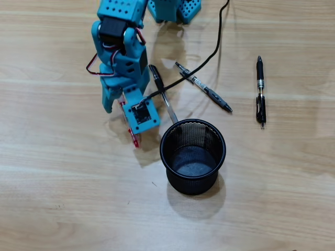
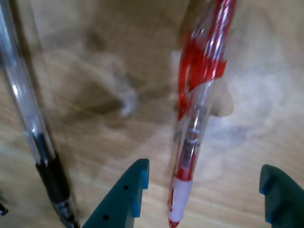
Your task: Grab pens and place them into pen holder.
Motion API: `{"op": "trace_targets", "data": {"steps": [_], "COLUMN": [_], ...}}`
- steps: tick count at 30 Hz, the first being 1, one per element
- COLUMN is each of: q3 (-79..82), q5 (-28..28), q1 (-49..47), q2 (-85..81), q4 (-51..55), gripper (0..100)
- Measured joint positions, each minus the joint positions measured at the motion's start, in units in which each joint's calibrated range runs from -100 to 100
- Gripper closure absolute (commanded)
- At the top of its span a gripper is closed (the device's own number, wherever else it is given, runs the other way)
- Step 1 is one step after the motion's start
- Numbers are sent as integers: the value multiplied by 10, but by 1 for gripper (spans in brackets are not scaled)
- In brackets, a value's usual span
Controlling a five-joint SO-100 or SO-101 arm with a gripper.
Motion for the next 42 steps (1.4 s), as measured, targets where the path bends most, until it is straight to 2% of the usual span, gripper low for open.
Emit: {"op": "trace_targets", "data": {"steps": [10, 18, 28, 31, 39, 42], "q3": [-18, -20, -15, -12, -13, -13], "q5": [-1, -1, -3, -3, -4, -28], "q1": [-4, -4, -4, 5, 25, 13], "q2": [74, 76, 60, 10, -258, -348], "q4": [-44, -46, -46, -23, 52, 55], "gripper": [75, 99, 98, 98, 98, 98]}}
